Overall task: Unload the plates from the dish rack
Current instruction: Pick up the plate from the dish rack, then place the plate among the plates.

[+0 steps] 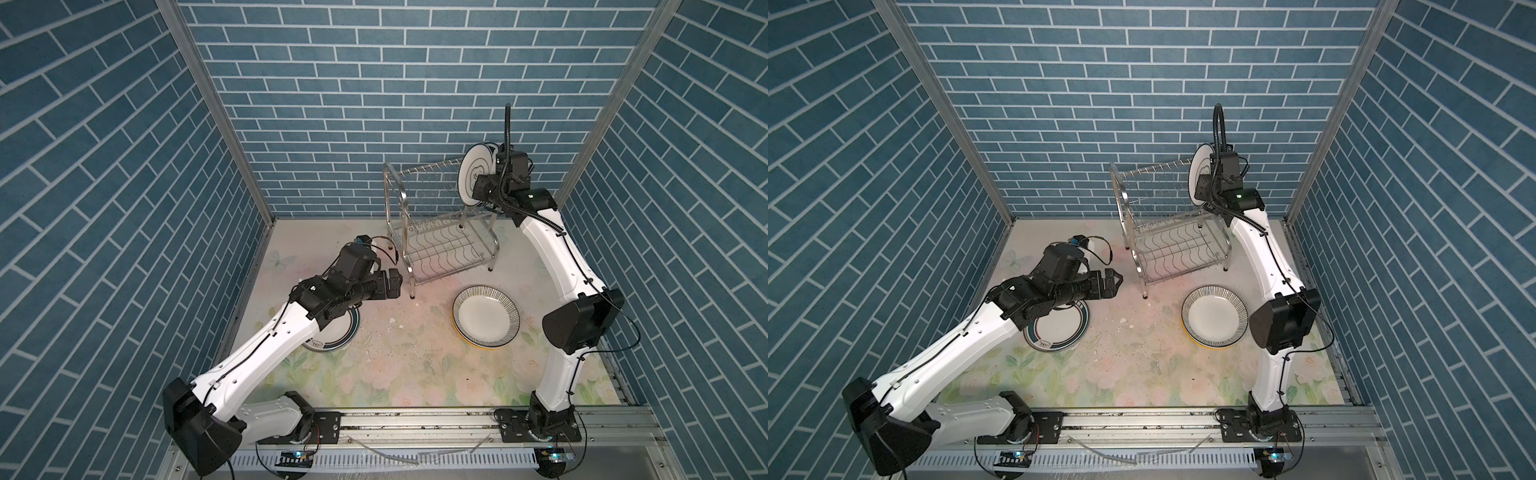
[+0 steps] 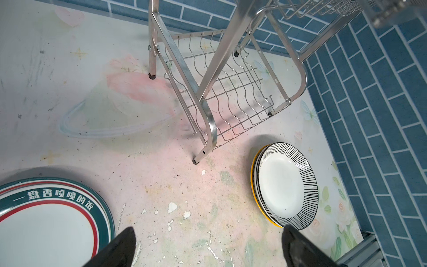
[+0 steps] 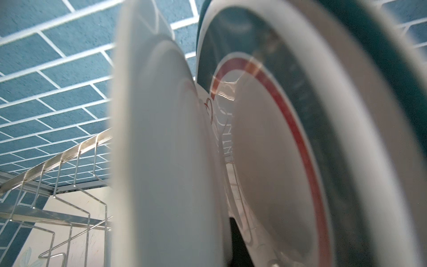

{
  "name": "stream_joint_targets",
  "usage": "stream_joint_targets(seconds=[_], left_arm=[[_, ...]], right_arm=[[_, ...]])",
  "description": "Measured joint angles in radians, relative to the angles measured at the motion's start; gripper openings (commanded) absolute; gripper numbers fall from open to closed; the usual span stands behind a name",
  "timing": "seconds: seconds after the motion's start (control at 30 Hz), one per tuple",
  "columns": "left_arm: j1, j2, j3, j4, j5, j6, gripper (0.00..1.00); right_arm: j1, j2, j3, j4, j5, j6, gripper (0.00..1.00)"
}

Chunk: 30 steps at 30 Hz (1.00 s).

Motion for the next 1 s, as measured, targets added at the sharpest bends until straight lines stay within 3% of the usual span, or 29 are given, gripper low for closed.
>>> stream_joint_targets(seconds=[0.63, 1.0], left_arm=[[0.000, -0.001, -0.004, 0.003, 0.005, -0.005, 0.99], [0.041, -0.098, -0.004, -0.071, -0.047, 0.005, 0.99]], right_arm=[[0.008, -0.137, -0.075, 0.105, -0.002, -0.045, 0.02], [0.008, -0.414, -0.269, 0.185, 0.049, -0.107, 0.02]])
